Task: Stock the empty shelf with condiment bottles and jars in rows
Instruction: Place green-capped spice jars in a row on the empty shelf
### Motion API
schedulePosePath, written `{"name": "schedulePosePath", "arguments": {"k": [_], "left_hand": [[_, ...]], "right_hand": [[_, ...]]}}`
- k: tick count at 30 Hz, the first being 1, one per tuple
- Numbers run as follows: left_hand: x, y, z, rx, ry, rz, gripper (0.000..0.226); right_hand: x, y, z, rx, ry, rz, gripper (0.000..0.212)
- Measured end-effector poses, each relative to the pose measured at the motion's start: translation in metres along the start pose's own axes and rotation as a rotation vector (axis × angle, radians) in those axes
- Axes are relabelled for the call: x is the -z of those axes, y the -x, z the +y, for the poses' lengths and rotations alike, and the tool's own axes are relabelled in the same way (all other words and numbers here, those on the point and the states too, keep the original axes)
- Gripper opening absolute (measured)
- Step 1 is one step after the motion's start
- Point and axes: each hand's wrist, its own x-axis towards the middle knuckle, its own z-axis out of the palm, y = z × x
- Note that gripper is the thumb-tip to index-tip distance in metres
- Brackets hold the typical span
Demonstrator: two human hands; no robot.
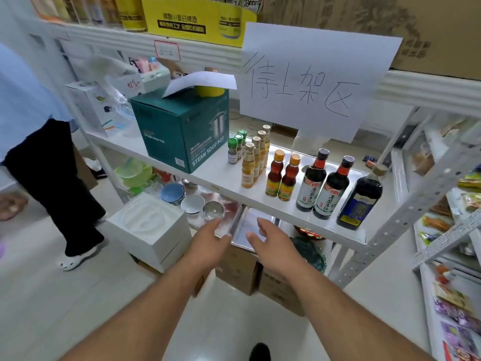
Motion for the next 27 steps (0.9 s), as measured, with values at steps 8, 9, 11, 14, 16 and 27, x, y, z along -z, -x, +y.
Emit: {"name": "schedulePosePath", "arguments": {"k": [8, 9, 11, 14, 16, 27], "left_hand": [[0.025, -0.080, 0.018, -0.017, -0.035, 0.059, 0.053], [0.028, -0.089, 0.020, -0.019, -0.034, 0.071, 0.052], [0.034, -0.108, 0.023, -0.007, -0.035, 0.076, 0.053], [0.043, -0.137, 0.025, -0.011, -0.065, 0.067, 0.057], [0.049, -0.160, 0.025, -0.019, -0.089, 0.053, 0.057], [0.103, -0.313, 0.007, -0.150, -0.060, -0.138, 0.060]], "right_hand": [[-0.005, -0.088, -0.028, 0.054, -0.112, -0.001, 0.051], [-0.006, -0.099, -0.031, 0.050, -0.109, -0.007, 0.050], [-0.009, -0.122, -0.039, 0.039, -0.101, -0.015, 0.055], [-0.016, -0.153, -0.048, 0.017, -0.106, 0.005, 0.063], [-0.022, -0.172, -0.054, -0.006, -0.121, 0.016, 0.063], [-0.075, -0.287, -0.105, -0.185, -0.259, 0.270, 0.066]]}}
